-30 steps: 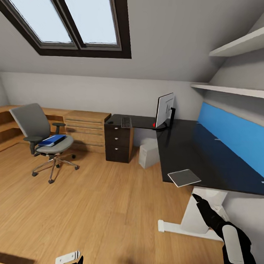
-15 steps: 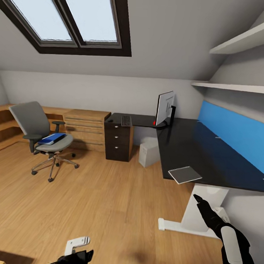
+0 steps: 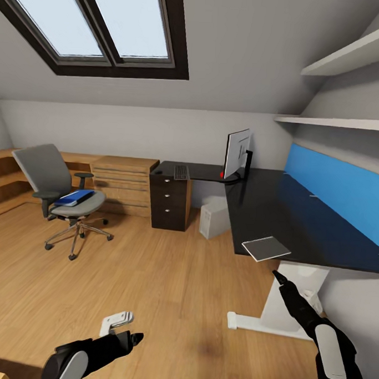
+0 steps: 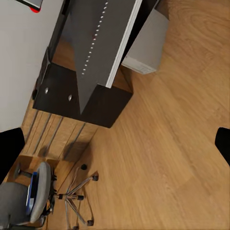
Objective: In the bedroom, organize the workspace by keeping the computer under the desk, ensuring the monitor is on the desk, placing the keyboard on the desk next to the monitor, placing the mouse on the desk next to the keyboard, moving the folder from the swivel chair onto the desk next to the mouse, stacking the notebook on top of the folder with the pen on top of the notebook, and positioning the swivel chair next to the desk.
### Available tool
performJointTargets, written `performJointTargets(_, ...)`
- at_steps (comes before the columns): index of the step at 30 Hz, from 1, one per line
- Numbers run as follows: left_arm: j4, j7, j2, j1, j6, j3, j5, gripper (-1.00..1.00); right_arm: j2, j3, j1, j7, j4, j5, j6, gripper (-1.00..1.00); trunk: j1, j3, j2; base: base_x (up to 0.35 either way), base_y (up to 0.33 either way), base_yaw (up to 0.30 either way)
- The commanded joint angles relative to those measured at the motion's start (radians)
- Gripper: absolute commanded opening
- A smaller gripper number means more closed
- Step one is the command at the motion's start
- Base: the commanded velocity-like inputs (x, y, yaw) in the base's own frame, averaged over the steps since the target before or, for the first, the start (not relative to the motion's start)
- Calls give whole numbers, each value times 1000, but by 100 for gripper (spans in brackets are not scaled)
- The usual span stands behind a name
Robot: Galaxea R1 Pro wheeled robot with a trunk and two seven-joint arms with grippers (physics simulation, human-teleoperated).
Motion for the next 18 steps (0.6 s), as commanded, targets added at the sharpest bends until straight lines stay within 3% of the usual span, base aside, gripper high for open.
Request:
performJointTargets(1, 0, 10, 5, -1, 2, -2, 12, 100, 1, -4, -1, 7, 0, -1, 7, 100, 0, -1, -1, 0, 0, 0)
performJointTargets(8, 2, 9, 20, -1, 2, -5, 15, 100, 3, -4, -1, 21, 1, -1, 7, 100, 0, -1, -1, 61, 0, 0)
performJointTargets(18, 3, 9, 22, -2, 2, -12, 15, 100, 15, -4, -1, 19, 15, 1, 0, 100, 0, -1, -1, 269, 0, 0)
